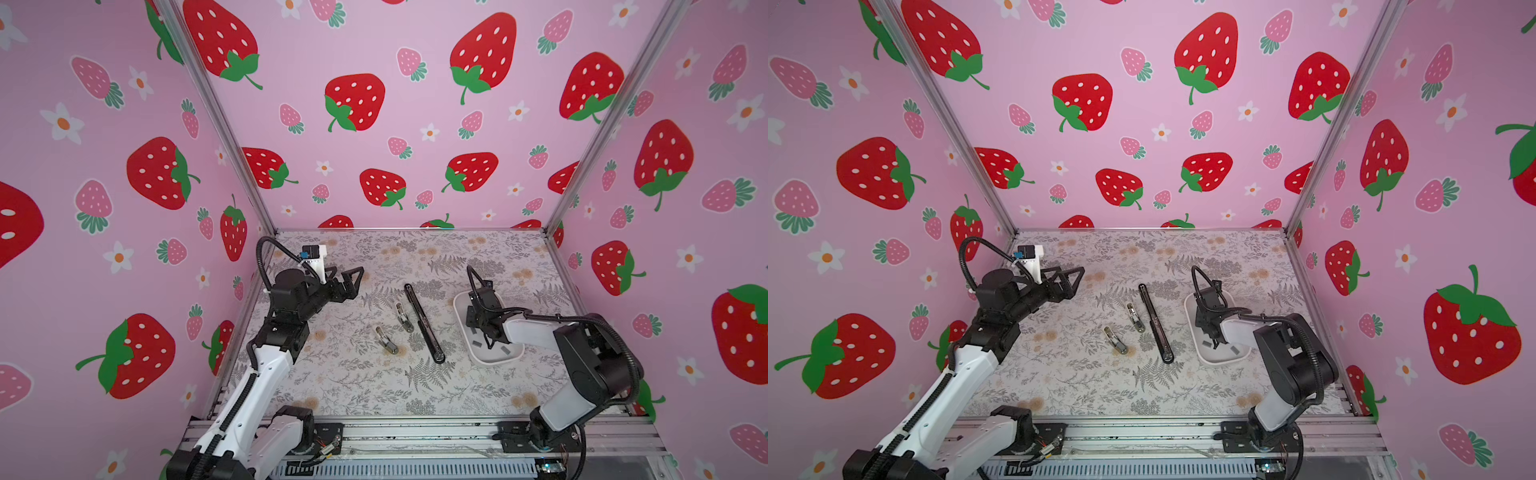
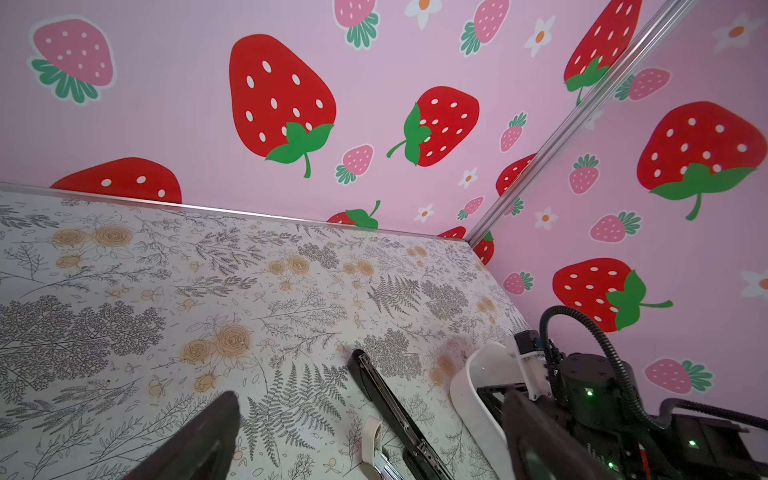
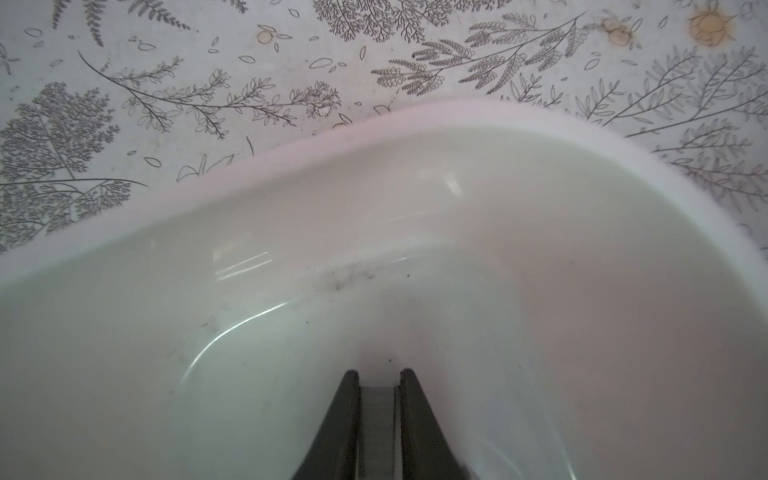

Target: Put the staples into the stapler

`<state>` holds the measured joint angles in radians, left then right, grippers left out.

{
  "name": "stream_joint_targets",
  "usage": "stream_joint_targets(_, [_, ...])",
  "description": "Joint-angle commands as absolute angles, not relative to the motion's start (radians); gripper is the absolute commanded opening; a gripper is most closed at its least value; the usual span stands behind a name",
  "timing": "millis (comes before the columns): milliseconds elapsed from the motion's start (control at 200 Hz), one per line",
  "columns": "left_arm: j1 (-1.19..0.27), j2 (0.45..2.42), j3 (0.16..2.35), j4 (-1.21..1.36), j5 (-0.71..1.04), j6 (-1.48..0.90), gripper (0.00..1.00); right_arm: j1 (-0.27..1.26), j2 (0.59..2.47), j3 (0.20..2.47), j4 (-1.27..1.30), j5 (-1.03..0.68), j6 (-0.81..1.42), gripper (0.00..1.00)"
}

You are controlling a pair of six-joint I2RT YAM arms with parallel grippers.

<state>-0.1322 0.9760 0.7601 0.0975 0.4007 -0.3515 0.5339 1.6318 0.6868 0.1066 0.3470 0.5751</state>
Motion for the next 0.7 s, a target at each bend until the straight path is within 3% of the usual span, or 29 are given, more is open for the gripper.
stream_joint_targets(0, [-0.138, 0.976, 0.797, 0.109, 0.399, -0.341, 0.99, 0.531, 1.62, 0.661, 0.049, 0.348, 0.582, 0.19])
stream_joint_targets(365, [-0.14, 0.988, 0.802, 0.105, 0.404, -0.341, 1.0, 0.531, 1.621, 0.668, 0.055, 0.338, 0.579, 0.11])
stream_joint_targets(695, [-0.177, 1.066, 0.882, 0.001, 0.479, -0.335, 0.98, 0.577, 1.306, 0.611, 0.086, 0.344, 0.545, 0.08])
